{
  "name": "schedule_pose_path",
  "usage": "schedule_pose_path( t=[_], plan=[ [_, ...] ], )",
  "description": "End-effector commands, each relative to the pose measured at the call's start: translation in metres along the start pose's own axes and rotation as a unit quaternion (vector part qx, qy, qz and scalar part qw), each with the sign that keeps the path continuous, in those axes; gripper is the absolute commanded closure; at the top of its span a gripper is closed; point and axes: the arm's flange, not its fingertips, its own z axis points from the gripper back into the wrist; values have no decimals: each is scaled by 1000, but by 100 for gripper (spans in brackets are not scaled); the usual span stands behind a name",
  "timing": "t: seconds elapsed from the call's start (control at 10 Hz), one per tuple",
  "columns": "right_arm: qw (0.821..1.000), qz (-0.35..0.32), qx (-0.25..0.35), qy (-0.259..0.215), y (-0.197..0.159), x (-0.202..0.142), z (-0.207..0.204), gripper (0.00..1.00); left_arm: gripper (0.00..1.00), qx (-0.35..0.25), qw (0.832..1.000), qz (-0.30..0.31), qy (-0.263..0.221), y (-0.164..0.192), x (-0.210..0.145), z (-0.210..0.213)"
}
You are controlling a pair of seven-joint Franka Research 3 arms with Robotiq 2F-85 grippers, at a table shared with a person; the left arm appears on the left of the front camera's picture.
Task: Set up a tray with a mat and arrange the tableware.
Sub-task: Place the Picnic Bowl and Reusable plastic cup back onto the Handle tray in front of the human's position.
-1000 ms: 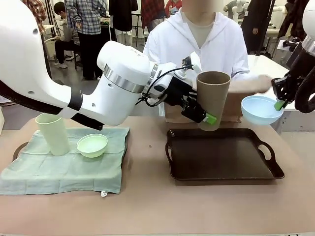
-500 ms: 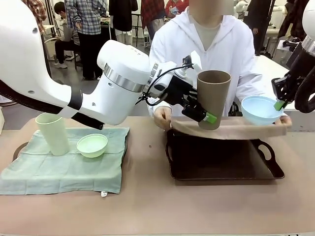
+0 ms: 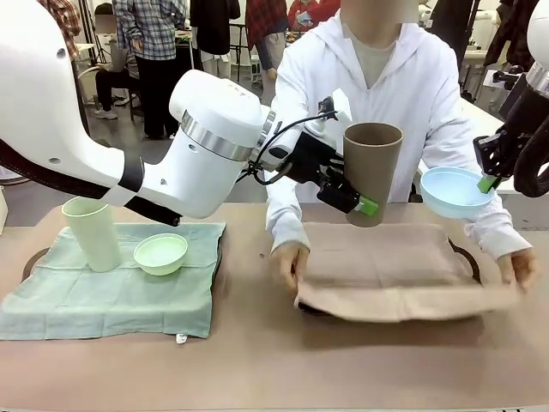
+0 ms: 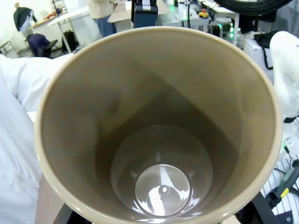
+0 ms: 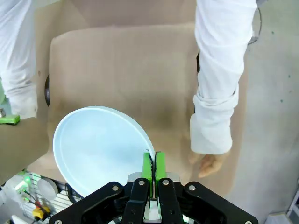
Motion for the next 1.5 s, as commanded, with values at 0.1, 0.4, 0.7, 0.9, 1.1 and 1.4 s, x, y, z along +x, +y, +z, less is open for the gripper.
schedule_pose_path(
  t=[0.1,0.4,0.7,0.9,1.1,1.4],
  plan=[
    [1000,1,-1,0,1,-1,-3,100,76,-3,1000,-4,-1,1,3,1],
    [1000,1,-1,0,1,-1,-3,100,76,-3,1000,-4,-1,1,3,1],
    [1000,1,-1,0,1,-1,-3,100,76,-3,1000,-4,-1,1,3,1],
    [1000,1,-1,0,1,-1,-3,100,76,-3,1000,-4,-1,1,3,1],
    [1000,1,-1,0,1,-1,-3,100,76,-3,1000,-4,-1,1,3,1],
    [1000,1,-1,0,1,-1,-3,100,76,-3,1000,-4,-1,1,3,1]
  ],
)
